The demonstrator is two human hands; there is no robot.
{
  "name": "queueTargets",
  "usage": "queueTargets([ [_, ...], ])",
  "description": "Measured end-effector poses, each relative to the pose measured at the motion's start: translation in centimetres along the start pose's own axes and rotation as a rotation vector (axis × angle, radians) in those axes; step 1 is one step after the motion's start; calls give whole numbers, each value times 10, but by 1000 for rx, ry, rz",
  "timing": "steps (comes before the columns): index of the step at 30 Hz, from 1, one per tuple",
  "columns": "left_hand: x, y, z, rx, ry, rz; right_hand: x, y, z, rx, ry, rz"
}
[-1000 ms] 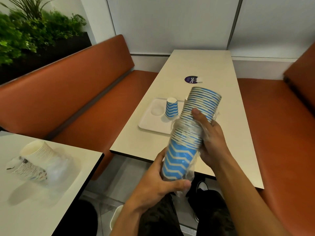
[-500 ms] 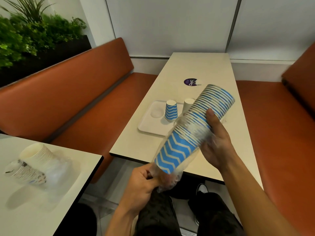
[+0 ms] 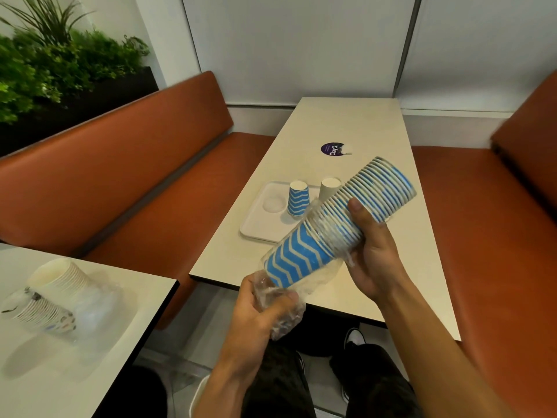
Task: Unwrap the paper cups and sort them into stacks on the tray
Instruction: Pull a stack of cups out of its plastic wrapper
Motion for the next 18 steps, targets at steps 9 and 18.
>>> queueTargets([
  [9, -8, -1, -4, 247, -43, -65, 7, -16, 0, 63, -59, 101],
  [18, -6, -11, -2, 502, 4, -74, 3, -10, 2, 254, -64, 108],
])
Point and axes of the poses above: each hand's wrist, its own x-axis away from the middle knuckle, its own y-axis out of the back of the hand, z = x × y, the point moved 10 cm from there along -x, towards the middle knuckle, and after that the axes turned 14 degrees about -y, right-handed, at the moved point
